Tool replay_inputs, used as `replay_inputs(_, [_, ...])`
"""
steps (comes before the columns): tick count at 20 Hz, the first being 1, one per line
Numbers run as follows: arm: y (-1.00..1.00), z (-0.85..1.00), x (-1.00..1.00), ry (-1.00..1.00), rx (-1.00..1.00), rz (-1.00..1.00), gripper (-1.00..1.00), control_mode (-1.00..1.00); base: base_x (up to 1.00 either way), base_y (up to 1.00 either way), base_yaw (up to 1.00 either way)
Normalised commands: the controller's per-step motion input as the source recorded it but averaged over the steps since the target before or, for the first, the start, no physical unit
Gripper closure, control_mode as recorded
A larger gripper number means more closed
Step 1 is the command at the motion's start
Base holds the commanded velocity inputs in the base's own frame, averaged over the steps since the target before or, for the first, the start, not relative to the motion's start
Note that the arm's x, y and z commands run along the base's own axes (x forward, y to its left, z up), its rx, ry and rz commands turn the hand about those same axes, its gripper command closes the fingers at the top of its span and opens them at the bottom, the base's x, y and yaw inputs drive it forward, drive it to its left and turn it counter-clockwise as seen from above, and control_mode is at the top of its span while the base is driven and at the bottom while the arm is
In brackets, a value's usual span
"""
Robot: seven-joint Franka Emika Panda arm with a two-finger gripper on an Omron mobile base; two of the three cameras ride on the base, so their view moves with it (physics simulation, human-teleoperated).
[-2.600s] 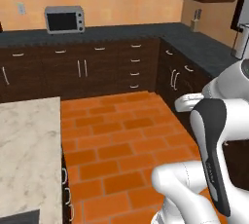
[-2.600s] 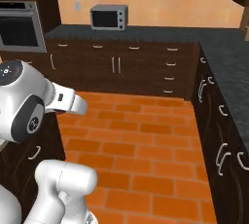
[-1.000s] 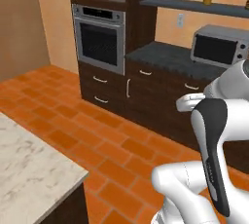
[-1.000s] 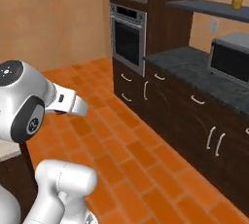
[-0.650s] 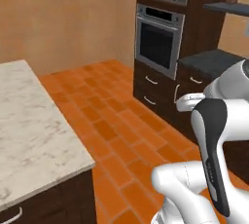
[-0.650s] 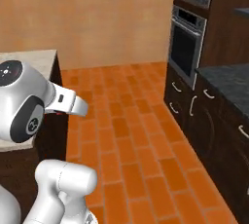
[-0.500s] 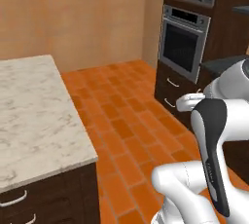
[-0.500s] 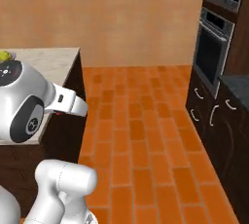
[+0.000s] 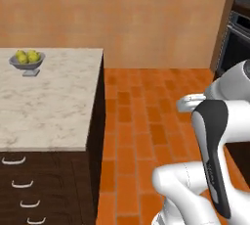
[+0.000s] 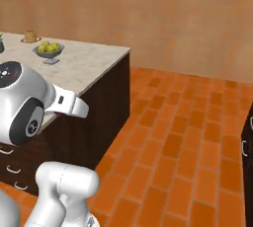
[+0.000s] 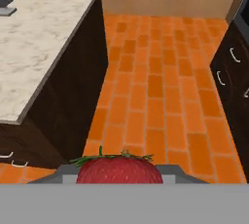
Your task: Take the strawberry from the fridge and place it on top of the pancake, located on the dining counter.
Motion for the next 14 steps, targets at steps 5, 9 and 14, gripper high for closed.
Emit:
replay_inputs(5, [0.0, 0.0, 0.0, 0.0, 0.0, 0.0, 1.0, 1.0, 0.91, -0.84, 0.58])
replay_inputs(9, [0.0, 0.0, 0.0, 0.0, 0.0, 0.0, 1.0, 1.0, 0.75, -0.9, 0.57])
replay_inputs(14, [0.0, 0.0, 0.0, 0.0, 0.0, 0.0, 1.0, 1.0, 0.5, -1.0, 0.46])
